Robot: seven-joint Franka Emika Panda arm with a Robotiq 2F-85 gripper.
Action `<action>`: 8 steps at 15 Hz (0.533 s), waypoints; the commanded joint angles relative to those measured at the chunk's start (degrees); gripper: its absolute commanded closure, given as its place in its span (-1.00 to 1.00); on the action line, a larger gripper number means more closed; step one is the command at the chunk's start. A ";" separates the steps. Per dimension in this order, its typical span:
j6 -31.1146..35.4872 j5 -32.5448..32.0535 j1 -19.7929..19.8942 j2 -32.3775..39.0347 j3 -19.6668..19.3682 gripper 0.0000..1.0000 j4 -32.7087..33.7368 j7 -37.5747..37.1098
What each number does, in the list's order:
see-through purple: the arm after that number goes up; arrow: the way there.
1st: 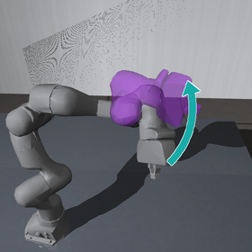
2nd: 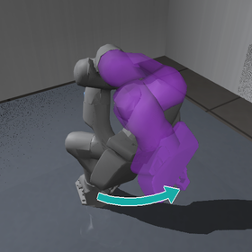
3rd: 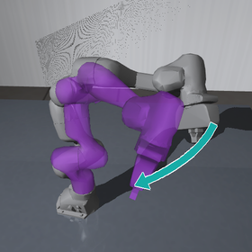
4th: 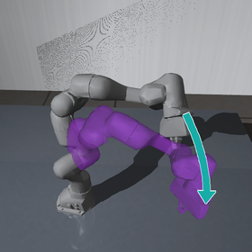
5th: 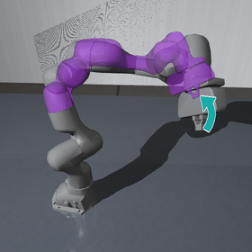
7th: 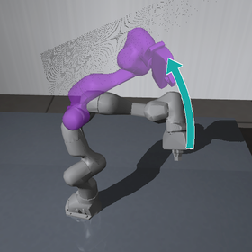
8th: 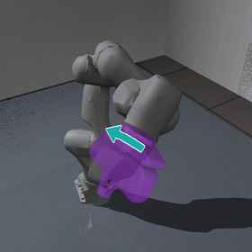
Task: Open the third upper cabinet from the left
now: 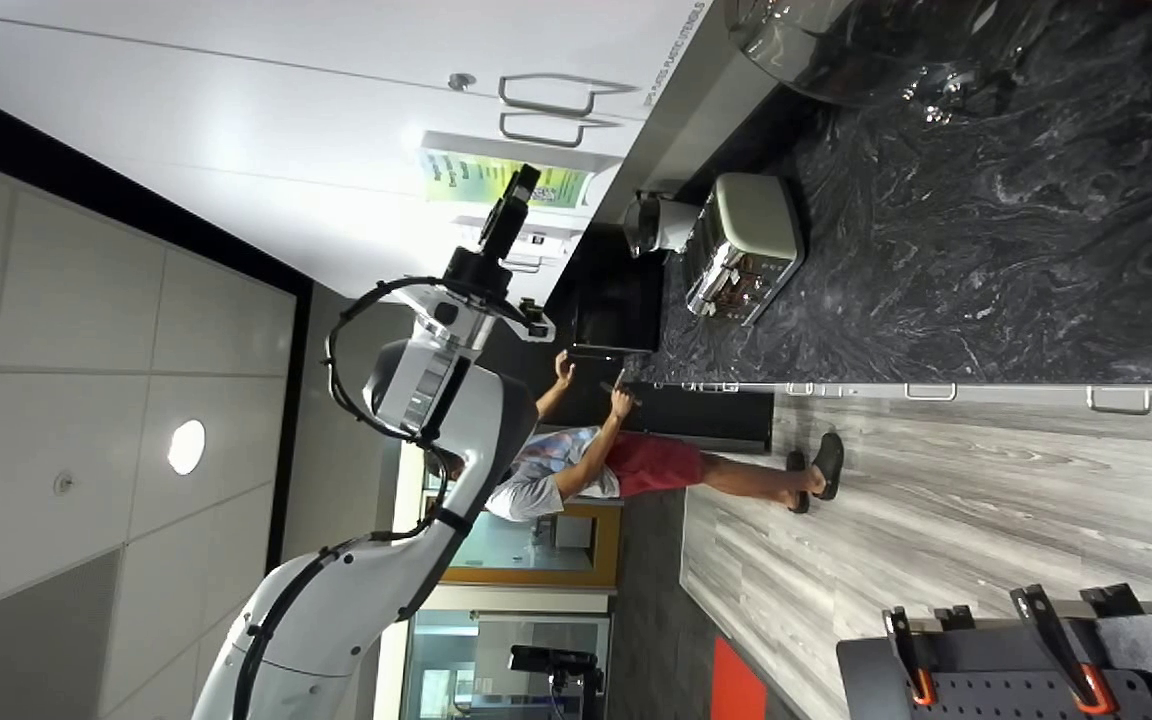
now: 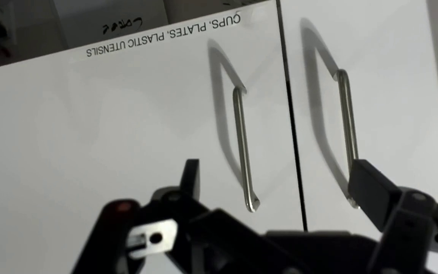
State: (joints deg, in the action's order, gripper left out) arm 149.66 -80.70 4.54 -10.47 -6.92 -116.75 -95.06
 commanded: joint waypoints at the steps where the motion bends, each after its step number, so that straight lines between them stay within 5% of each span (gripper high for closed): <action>1: -4.53 -4.64 0.27 1.85 1.15 -1.00 2.51 -2.01; 8: -10.32 -5.33 0.18 5.35 1.09 -1.00 5.58 -0.16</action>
State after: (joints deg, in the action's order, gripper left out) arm 141.01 -85.29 4.54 -7.46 -6.48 -113.89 -95.11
